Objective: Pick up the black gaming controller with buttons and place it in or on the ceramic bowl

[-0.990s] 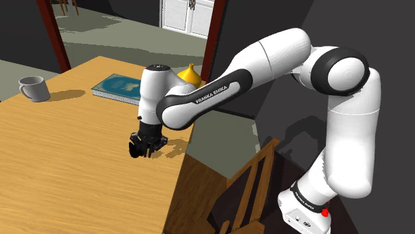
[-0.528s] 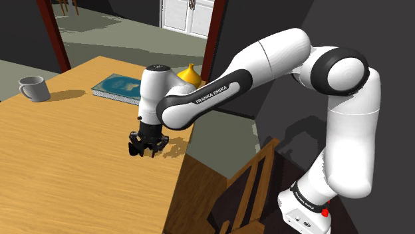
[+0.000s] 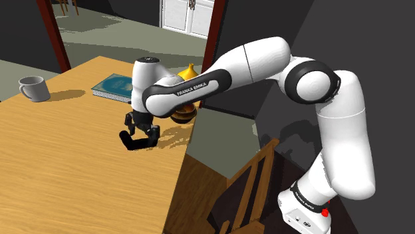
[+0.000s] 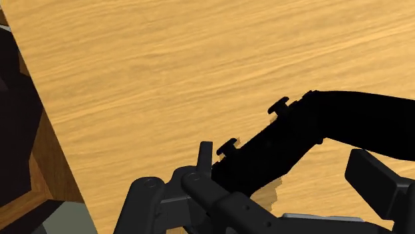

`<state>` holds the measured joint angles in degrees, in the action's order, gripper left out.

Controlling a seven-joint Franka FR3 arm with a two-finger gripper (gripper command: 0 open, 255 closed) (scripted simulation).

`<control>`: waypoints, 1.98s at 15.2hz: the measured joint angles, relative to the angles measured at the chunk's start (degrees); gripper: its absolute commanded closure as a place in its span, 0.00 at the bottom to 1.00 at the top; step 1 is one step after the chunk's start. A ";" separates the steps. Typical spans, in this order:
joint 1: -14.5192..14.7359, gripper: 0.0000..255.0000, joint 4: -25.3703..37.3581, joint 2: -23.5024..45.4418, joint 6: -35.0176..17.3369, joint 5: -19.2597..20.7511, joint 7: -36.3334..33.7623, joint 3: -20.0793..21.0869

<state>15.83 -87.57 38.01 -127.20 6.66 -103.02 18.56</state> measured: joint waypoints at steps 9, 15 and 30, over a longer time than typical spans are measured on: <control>1.28 0.00 1.63 4.53 -2.98 0.81 -2.57 -1.43; 1.27 1.00 1.42 4.55 -3.21 0.83 -2.58 -1.44; 1.00 1.00 1.31 2.60 -1.39 0.41 -2.55 -1.06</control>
<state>16.82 -86.26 40.60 -128.59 7.08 -105.56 17.50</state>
